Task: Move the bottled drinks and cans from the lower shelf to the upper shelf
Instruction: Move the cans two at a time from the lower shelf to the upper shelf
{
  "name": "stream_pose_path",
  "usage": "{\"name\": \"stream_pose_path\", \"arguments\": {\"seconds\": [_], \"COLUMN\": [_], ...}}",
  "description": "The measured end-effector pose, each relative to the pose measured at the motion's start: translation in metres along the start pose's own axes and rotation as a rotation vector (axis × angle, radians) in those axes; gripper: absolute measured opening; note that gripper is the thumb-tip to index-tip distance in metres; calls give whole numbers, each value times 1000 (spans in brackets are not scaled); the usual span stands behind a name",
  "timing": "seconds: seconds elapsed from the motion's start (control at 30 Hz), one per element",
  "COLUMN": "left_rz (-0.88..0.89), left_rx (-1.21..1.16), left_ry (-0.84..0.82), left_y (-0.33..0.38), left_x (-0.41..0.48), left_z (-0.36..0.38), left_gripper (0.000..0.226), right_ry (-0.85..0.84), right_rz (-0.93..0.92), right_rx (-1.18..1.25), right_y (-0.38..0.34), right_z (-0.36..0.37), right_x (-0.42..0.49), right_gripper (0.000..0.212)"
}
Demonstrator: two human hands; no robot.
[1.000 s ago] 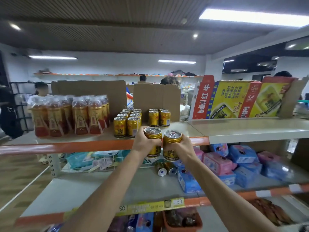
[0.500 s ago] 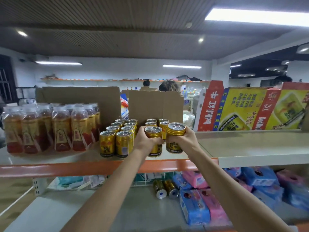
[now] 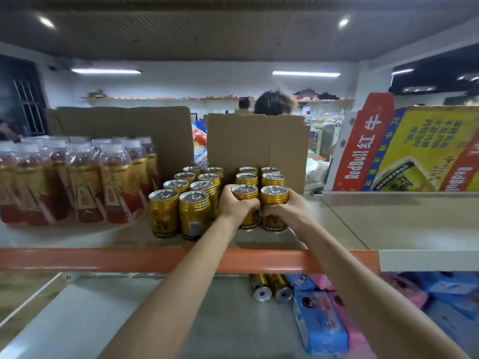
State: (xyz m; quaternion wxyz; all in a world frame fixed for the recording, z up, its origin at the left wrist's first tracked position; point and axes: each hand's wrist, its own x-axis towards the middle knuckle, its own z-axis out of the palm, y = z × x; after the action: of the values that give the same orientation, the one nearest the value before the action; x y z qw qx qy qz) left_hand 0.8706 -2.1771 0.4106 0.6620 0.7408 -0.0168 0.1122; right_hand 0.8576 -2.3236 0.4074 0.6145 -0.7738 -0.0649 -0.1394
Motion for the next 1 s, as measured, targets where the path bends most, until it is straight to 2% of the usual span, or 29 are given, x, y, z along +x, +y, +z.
{"name": "stream_pose_path", "arguments": {"seconds": [0.07,0.27,0.3,0.4,0.43,0.47,0.6,0.67,0.83,1.0], "left_rz": [8,82,85,34,9,-8,-21,-19,-45,-56], "left_rx": [16,66,67,26,20,28,78,76,53,65], "left_ry": [3,-1,-2,-38,-56,-67,-59,-65,-58,-62], "left_y": [-6,-18,-19,-18,-18,-19,-23,-23,-21,-26], "left_x": [10,21,22,19,18,18,20,20,22,29], "left_z": [2,7,7,6,5,5,6,6,8,11], "left_gripper": [57,73,75,82,83,84,82,81,86,100], "right_ry": [-14,-3,11,52,63,75,149,174,218,114], "right_rz": [12,39,50,64,64,68,81,57,-16,-48], "right_rx": [-2,-30,-35,-44,-53,-69,-121,-148,-254,-148], "right_y": [3,9,11,32,39,36,21,23,26,28], "right_z": [0,-2,-1,-1,-2,-1,4,4,4,7], "right_x": [5,15,16,25,29,25,9,9,14,16], "right_gripper": [47,43,52,103,110,110,72,65,60,66]}}
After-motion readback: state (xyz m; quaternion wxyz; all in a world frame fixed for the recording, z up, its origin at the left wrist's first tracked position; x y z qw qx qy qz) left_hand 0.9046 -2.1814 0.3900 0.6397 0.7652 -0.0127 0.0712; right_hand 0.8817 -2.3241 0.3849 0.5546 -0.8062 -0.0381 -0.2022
